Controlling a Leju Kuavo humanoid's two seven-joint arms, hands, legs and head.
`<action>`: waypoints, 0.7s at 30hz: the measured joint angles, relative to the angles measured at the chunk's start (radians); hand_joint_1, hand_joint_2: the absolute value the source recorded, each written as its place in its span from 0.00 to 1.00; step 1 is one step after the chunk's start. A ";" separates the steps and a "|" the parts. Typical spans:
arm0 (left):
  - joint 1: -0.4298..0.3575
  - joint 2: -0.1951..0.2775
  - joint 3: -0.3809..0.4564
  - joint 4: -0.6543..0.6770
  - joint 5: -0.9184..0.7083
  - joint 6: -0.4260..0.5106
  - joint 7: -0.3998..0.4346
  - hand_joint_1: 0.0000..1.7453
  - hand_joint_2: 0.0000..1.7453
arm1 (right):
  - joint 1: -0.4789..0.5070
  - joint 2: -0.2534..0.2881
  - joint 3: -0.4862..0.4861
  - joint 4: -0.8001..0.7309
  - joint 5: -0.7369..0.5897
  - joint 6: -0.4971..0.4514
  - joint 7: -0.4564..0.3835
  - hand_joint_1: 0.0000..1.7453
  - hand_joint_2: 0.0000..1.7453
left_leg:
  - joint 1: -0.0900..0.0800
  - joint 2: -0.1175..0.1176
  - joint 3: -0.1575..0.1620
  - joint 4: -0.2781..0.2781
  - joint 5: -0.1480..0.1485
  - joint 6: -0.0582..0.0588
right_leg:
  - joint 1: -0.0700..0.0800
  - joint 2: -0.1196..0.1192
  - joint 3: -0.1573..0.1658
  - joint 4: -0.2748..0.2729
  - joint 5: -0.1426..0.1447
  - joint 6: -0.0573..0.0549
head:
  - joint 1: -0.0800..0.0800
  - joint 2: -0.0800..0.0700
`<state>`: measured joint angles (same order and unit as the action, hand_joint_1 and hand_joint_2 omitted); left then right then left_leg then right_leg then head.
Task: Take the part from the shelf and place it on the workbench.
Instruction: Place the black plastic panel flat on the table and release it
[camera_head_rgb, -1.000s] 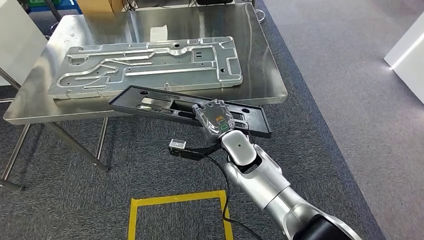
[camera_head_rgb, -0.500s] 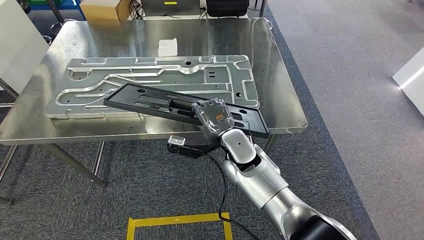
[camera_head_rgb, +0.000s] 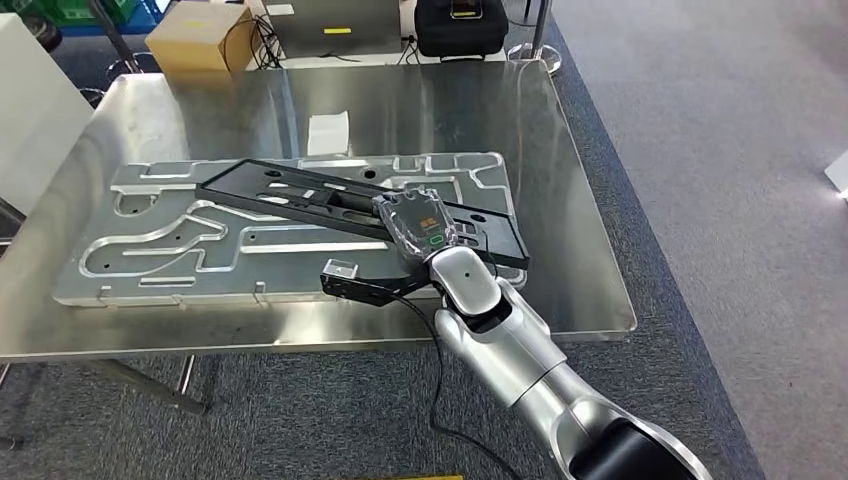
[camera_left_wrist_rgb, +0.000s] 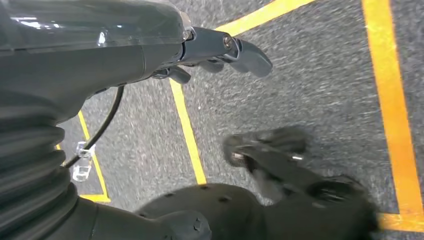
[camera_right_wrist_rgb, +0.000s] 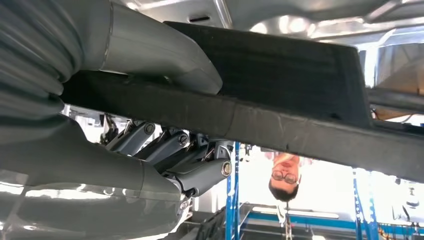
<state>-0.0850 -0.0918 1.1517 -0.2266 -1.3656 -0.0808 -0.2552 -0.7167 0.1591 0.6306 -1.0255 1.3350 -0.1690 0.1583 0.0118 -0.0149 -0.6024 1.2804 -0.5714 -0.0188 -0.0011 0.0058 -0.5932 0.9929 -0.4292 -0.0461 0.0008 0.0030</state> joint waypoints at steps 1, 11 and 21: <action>0.002 0.000 0.000 0.000 0.000 0.000 0.000 0.00 1.00 | 0.000 0.002 0.000 0.005 -0.003 0.005 -0.001 1.00 1.00 | 0.001 0.002 -0.032 0.008 -0.052 -0.003 | 0.000 -0.001 0.024 -0.002 -0.017 0.001 | 0.000 0.000; -0.002 0.004 0.004 0.001 0.003 0.000 0.006 0.00 1.00 | -0.033 0.021 0.015 0.102 0.008 0.030 0.022 1.00 1.00 | -0.013 0.037 -0.119 -0.220 0.221 0.043 | 0.013 -0.043 0.168 0.019 -0.187 0.044 | 0.000 0.000; -0.005 0.008 0.005 0.001 0.007 0.000 0.009 0.00 1.00 | -0.054 0.014 0.015 0.200 0.013 0.014 0.049 1.00 1.00 | -0.007 -0.026 -0.065 -0.231 0.172 0.049 | -0.001 -0.008 -0.047 0.156 -0.090 0.053 | 0.001 0.000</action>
<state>-0.0901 -0.0843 1.1565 -0.2258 -1.3584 -0.0806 -0.2459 -0.7706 0.1734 0.6456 -0.8260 1.3478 -0.1550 0.2077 0.0046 -0.0405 -0.6674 1.0492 -0.3993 0.0301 -0.0021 -0.0017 -0.6403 1.1491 -0.5195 0.0069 0.0022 0.0030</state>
